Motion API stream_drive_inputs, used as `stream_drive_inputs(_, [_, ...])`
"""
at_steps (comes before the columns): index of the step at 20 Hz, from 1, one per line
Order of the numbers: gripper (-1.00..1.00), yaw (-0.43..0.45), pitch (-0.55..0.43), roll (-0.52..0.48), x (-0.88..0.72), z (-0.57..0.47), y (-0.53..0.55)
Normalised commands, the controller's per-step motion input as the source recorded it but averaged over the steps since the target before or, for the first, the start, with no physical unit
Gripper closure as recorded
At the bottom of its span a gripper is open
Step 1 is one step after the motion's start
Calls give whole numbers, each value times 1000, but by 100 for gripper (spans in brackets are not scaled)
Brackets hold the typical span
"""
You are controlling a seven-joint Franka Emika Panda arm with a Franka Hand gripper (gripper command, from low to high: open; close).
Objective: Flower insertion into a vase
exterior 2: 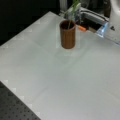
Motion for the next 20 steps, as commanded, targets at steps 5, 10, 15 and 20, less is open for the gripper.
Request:
stream_drive_inputs(5, [100, 86, 35, -103, -102, -67, -38])
stream_drive_inputs(10, [100, 120, 550, -69, -8, -104, -53])
stream_drive_inputs(15, [100, 86, 150, -82, 153, -28, -54])
stream_drive_inputs(20, [100, 65, 97, -119, 107, 73, -54])
